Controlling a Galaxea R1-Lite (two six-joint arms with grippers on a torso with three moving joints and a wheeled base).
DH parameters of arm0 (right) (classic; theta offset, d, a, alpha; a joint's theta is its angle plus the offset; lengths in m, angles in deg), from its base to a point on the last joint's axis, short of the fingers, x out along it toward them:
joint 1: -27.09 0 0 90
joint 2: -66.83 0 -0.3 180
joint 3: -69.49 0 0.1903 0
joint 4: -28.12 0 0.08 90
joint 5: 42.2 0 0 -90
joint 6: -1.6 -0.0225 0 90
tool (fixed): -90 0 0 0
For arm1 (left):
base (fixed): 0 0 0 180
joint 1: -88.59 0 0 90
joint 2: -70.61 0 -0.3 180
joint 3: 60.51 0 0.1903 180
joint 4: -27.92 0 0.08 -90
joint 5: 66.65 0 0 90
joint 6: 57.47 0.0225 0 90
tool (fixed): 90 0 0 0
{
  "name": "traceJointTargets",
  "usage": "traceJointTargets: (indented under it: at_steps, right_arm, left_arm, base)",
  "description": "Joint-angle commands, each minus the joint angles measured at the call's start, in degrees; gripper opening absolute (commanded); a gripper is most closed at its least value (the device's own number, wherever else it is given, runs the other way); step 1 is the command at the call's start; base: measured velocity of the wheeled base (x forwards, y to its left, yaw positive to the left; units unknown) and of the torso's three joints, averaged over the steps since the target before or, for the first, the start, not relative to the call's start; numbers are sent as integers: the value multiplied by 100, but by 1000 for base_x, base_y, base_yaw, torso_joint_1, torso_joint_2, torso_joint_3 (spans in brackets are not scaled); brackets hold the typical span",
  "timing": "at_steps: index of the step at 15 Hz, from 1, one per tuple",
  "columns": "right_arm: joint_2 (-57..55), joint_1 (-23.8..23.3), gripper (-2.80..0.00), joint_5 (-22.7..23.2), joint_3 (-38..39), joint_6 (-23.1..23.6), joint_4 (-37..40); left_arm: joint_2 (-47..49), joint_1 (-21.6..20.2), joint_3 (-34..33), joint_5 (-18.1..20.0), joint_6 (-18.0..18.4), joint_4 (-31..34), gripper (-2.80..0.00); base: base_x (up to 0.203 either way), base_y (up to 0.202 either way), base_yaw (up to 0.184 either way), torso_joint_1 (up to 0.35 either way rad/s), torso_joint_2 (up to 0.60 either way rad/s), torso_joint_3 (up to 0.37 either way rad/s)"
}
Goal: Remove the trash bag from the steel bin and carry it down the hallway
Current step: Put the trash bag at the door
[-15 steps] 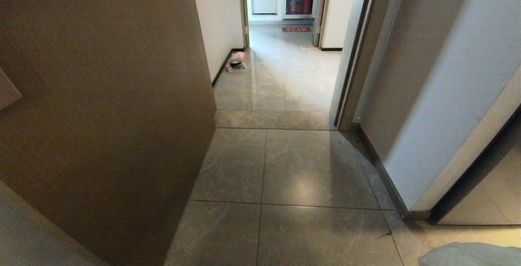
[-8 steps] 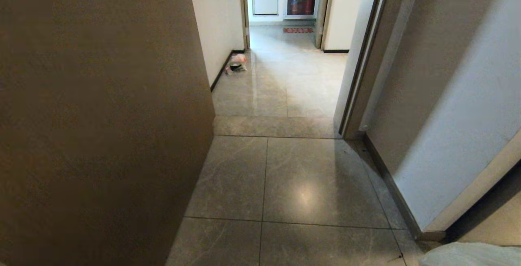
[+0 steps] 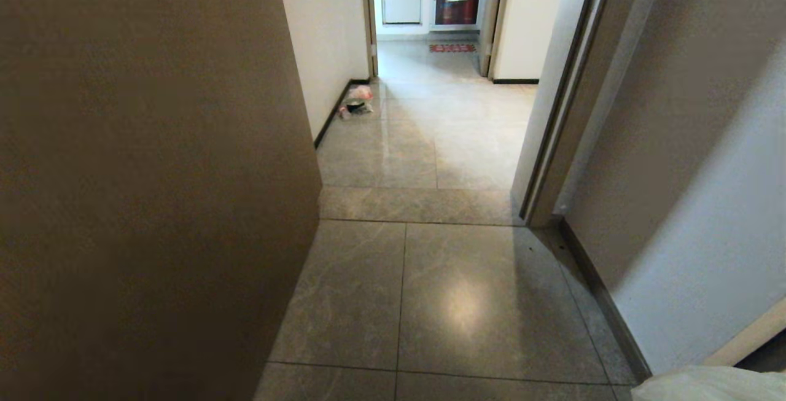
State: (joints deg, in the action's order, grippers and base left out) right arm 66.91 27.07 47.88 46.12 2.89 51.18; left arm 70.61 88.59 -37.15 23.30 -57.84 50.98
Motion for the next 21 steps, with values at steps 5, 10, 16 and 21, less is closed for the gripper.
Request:
traceJointTargets:
  at_steps: [5, 10, 16, 21]
  right_arm:
    - [-7, -6, -280, 1, 0, 3, -4]
    - [-7, 2, -280, 1, 0, 3, -4]
    - [-7, 2, -280, 1, 0, 3, -4]
    - [-7, 1, -280, 1, 0, 3, -4]
  left_arm:
    - [0, 0, 0, -3, 2, -5, -280]
    - [0, 0, 0, -3, -7, -5, -280]
    - [0, 0, 0, -3, -7, -5, -280]
    - [0, 0, 0, -3, 1, -5, -280]
  base:
    - [193, 0, 1, 2, 2, 2]
    - [193, 0, 1, 1, 1, 1]
    - [193, 0, 0, 2, 2, 1]
    - [191, 0, 2, 3, 3, 0]
